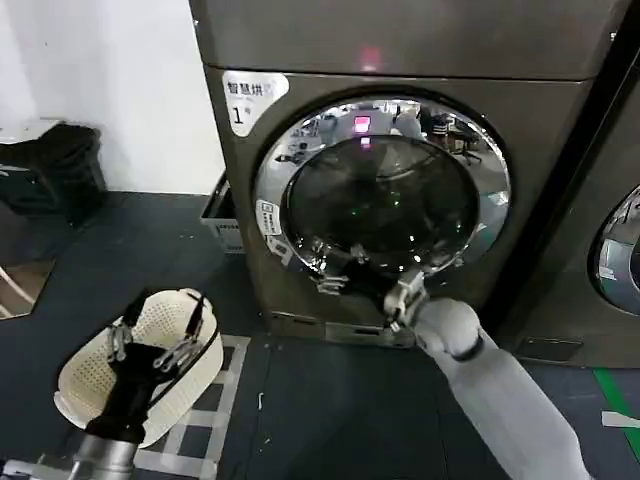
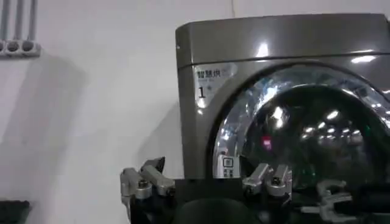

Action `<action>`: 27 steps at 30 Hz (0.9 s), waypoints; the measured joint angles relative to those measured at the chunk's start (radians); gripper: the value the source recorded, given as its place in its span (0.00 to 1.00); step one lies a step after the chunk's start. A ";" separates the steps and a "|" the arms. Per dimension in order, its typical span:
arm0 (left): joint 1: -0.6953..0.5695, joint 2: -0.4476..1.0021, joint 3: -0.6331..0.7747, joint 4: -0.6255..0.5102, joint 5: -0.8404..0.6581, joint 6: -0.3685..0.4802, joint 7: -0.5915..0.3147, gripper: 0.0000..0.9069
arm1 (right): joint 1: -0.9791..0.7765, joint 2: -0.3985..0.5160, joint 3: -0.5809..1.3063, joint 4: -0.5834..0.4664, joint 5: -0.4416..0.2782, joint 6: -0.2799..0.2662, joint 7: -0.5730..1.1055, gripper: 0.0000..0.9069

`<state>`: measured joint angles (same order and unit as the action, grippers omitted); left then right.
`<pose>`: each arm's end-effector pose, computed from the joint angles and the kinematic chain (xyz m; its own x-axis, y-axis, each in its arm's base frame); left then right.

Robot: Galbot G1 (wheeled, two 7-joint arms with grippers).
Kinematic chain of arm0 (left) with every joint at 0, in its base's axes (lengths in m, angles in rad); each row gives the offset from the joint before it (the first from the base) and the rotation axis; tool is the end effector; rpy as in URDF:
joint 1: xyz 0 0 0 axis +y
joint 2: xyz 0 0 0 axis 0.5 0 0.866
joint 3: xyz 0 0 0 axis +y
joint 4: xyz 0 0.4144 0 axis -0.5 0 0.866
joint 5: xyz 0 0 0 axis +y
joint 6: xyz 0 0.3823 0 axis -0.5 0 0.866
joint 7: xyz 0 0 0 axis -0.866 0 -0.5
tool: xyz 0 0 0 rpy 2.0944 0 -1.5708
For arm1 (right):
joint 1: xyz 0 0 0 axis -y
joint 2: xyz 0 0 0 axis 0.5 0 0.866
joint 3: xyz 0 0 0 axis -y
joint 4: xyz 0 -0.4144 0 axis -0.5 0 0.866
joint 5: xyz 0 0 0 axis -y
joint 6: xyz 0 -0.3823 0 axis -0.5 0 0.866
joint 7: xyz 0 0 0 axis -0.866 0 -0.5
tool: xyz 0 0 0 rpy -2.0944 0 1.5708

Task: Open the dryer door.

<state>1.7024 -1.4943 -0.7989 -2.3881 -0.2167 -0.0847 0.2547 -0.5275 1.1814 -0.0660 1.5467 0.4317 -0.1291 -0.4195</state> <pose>0.1205 0.0813 -0.2563 -0.9579 0.1277 -0.2571 0.1104 0.9906 0.0804 0.5104 0.0358 -0.2524 -0.5936 -0.8047 -0.0112 -0.7901 0.5854 -0.1817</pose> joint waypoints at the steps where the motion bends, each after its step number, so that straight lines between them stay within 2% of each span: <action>1: -0.001 0.001 0.000 0.002 0.001 0.000 0.000 1.00 | 0.011 0.009 -0.007 -0.016 -0.007 0.008 -0.006 1.00; 18: -0.013 -0.010 0.000 0.026 0.082 -0.003 -0.005 1.00 | 0.133 0.166 -0.066 -0.225 -0.023 0.018 -0.058 1.00; 27: -0.027 0.005 -0.029 0.017 0.038 0.031 0.015 1.00 | 0.135 0.159 -0.067 -0.224 -0.015 0.006 -0.153 1.00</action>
<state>1.6755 -1.4898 -0.8274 -2.3715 -0.1784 -0.0538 0.2696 -0.3927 1.3403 -0.1327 1.3229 0.4162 -0.1232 -0.5727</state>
